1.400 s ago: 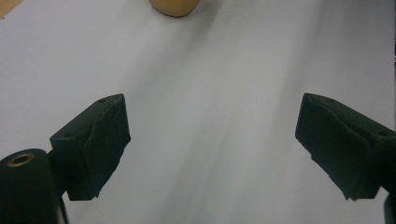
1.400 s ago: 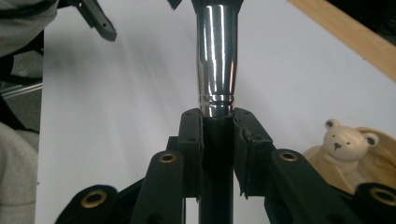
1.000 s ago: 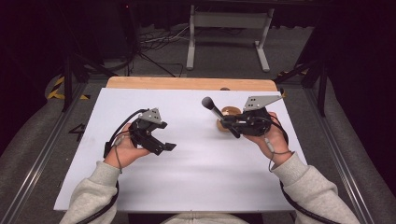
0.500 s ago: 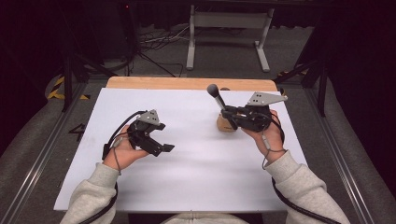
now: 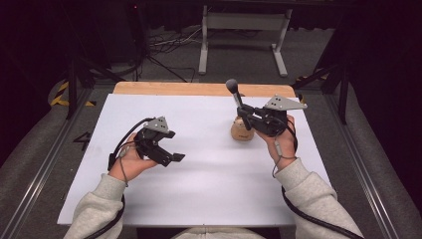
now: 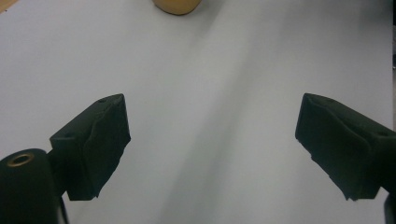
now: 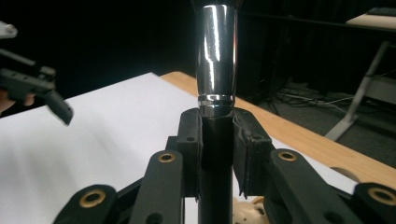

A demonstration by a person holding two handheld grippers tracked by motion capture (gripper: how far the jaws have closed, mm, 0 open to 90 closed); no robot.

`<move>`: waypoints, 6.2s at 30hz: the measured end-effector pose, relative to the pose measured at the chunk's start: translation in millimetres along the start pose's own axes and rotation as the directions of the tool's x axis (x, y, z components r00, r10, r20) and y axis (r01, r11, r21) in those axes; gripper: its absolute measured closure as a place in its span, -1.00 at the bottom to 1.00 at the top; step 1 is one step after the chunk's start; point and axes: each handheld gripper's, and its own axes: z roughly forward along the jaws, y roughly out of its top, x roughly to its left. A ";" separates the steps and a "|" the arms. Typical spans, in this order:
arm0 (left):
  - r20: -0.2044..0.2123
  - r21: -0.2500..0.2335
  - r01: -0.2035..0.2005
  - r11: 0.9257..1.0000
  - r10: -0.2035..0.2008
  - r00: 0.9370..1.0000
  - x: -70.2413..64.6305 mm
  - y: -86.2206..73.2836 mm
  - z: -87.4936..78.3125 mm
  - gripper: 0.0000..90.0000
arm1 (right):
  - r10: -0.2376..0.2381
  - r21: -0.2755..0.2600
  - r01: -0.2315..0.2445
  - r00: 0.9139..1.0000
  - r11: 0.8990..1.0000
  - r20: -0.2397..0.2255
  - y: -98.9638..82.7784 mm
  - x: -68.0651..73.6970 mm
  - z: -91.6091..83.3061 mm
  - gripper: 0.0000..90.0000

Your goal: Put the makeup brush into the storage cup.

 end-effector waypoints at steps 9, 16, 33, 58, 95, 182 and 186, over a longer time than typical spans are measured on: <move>0.001 0.004 -0.001 1.000 0.001 1.000 0.0 -0.6 0.5 -0.77 | 0.019 -0.075 -0.011 0.994 0.997 0.107 -5.8 -6.2 7.9 0.66; 0.002 0.005 -0.005 1.000 0.005 1.000 0.9 -1.1 -0.3 -0.77 | 0.024 -0.091 -0.009 0.987 0.996 0.159 -11.6 -11.4 16.9 0.66; 0.013 0.007 0.000 1.000 0.000 1.000 1.2 -2.2 0.4 -0.77 | 0.045 -0.125 -0.012 0.964 0.992 0.263 -25.1 -18.6 29.4 0.66; 0.020 0.014 -0.003 1.000 0.003 1.000 1.2 -3.1 2.5 -0.78 | 0.075 -0.119 -0.043 0.957 0.992 0.281 -59.5 -34.9 38.4 0.65; 0.024 0.024 -0.004 1.000 0.004 1.000 0.2 -3.1 2.9 -0.77 | 0.084 -0.029 -0.079 0.954 0.996 0.286 -86.8 -34.8 42.7 0.64; -0.311 -0.607 0.031 0.794 -0.273 0.910 -29.7 -119.2 -53.2 -1.00 | -0.067 -0.101 0.062 0.997 0.993 -0.045 -73.5 -11.1 -75.3 -1.00; -0.299 -0.625 0.050 0.779 -0.298 0.907 -29.9 -129.7 -52.0 -1.00 | -0.085 -0.110 0.080 0.996 0.991 -0.043 -79.2 -10.3 -77.9 -1.00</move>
